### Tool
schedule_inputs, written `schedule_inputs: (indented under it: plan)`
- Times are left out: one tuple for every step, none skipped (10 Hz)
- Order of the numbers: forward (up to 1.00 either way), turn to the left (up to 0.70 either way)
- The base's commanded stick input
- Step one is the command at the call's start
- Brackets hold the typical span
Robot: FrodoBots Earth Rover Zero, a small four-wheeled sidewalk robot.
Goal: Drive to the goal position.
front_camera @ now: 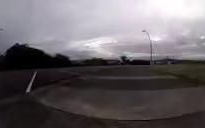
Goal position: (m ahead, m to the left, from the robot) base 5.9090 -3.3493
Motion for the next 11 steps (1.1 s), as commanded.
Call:
schedule_inputs:
  plan:
    - [1.00, 0.00]
    - [1.00, 0.00]
    - [1.00, 0.00]
    - [1.00, 0.00]
    - [1.00, 0.00]
    - [1.00, -0.04]
    - [1.00, -0.23]
    - [1.00, -0.40]
    - [1.00, -0.40]
    - [1.00, -0.40]
    - [1.00, -0.40]
